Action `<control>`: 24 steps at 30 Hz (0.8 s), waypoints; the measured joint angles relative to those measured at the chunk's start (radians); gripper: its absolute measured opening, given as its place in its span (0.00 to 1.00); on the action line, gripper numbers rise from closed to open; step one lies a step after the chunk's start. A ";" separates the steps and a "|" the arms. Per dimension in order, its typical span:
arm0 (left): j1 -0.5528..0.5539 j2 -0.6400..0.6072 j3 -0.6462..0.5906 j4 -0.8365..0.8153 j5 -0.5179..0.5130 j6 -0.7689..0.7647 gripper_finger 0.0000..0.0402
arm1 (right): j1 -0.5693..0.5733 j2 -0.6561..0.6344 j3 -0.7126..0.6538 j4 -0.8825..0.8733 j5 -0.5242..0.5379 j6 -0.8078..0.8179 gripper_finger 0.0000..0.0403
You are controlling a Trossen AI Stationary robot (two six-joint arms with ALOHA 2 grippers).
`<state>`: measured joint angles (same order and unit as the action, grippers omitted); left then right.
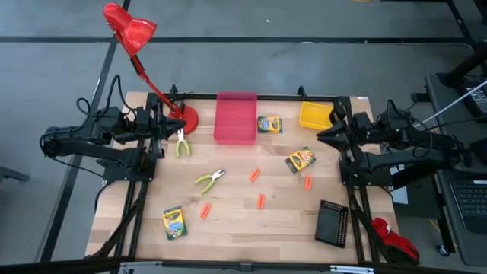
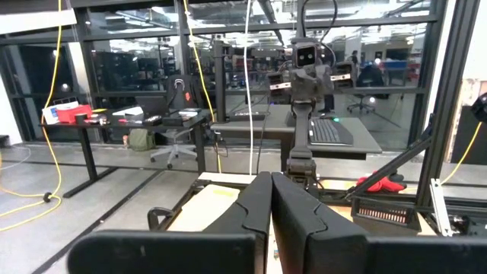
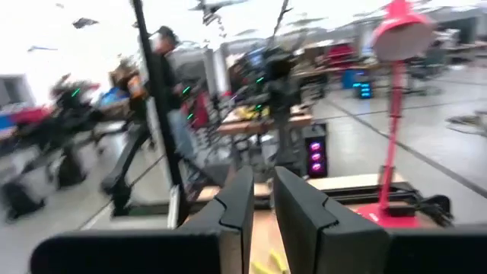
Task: Pick & Place School Supplies
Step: Put the yellow crayon box into the red bin
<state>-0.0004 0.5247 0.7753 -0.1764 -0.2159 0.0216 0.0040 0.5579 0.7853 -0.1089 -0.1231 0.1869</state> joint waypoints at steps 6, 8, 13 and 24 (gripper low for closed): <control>0.000 0.000 0.000 0.000 0.000 0.000 0.02 | 0.000 0.028 0.000 0.036 0.101 0.166 0.14; 0.000 0.000 0.000 0.000 0.000 0.000 0.02 | 0.000 0.045 0.000 0.044 0.147 0.231 0.14; 0.000 0.000 0.000 0.000 -0.014 0.031 0.02 | 0.000 0.104 0.000 0.069 0.214 0.304 0.14; 0.000 0.006 0.000 0.107 -0.052 -0.196 0.02 | 0.000 0.287 -0.002 0.315 0.236 0.427 0.14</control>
<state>-0.0003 0.5308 0.7757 -0.0694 -0.2675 -0.1749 0.0036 0.8453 0.7837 0.2057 0.1128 0.6142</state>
